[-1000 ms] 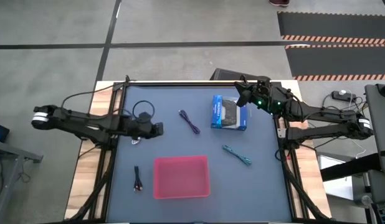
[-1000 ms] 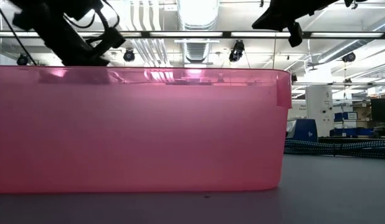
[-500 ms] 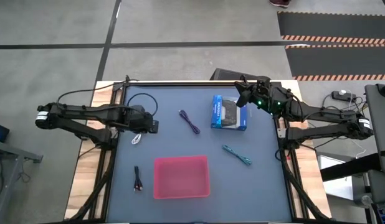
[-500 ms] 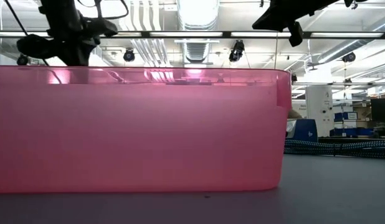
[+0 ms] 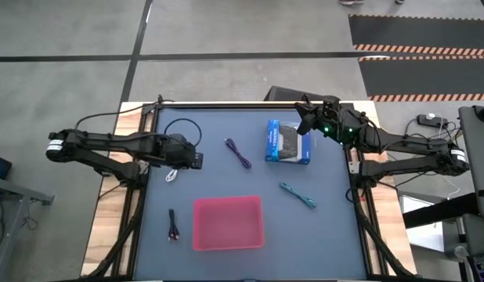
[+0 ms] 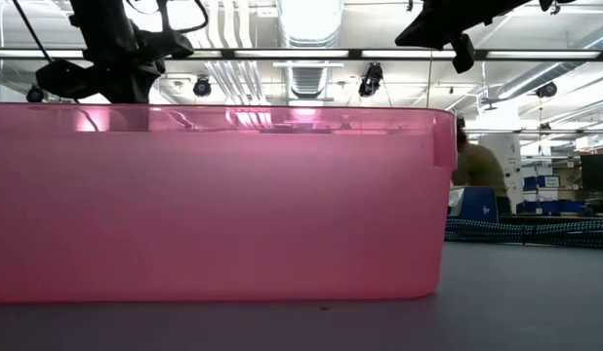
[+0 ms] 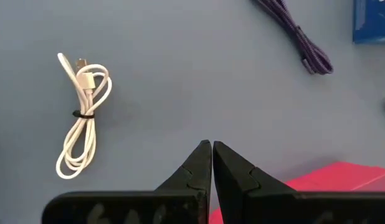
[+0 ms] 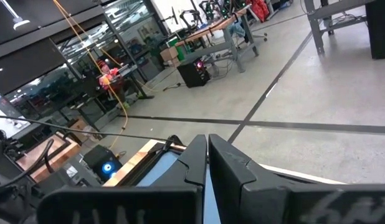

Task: Pick and place USB-C Cables
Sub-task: Put the white charger cable into the pink bin

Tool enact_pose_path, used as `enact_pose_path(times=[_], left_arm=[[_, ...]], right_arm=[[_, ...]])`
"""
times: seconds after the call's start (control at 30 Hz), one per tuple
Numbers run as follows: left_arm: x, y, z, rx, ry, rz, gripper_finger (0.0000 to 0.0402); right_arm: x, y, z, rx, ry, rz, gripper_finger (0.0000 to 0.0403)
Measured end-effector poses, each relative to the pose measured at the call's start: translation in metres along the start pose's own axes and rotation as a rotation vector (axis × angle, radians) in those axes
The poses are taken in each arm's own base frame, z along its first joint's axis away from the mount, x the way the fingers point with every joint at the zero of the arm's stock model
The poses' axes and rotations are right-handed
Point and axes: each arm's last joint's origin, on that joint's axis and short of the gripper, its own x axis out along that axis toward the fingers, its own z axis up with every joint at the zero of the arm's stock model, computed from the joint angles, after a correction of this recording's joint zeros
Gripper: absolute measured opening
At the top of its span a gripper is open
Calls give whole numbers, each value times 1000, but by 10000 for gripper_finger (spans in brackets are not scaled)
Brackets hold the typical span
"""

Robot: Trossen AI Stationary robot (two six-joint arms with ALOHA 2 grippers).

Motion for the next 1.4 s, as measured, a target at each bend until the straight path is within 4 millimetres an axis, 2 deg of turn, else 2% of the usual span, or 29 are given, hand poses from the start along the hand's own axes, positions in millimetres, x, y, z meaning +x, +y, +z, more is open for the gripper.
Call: enact_pose_path(times=[0.1,0.37,0.5,0.73,1.03,1.17,1.4], left_arm=[[3,1,0,4,-11,15,0],[28,6,0,39,19,137,0],[46,13,1,97,107,220,0],[75,33,9,88,257,341,0],[80,40,20,132,277,347,4],[80,41,21,145,281,344,46],[85,41,22,163,233,393,160]], right_arm=[[0,0,0,0,0,0,9],[0,0,0,0,0,0,9],[0,0,0,0,0,0,9],[0,0,0,0,0,0,9],[0,0,0,0,0,0,9],[0,0,0,0,0,0,9],[0,0,0,0,0,0,9]])
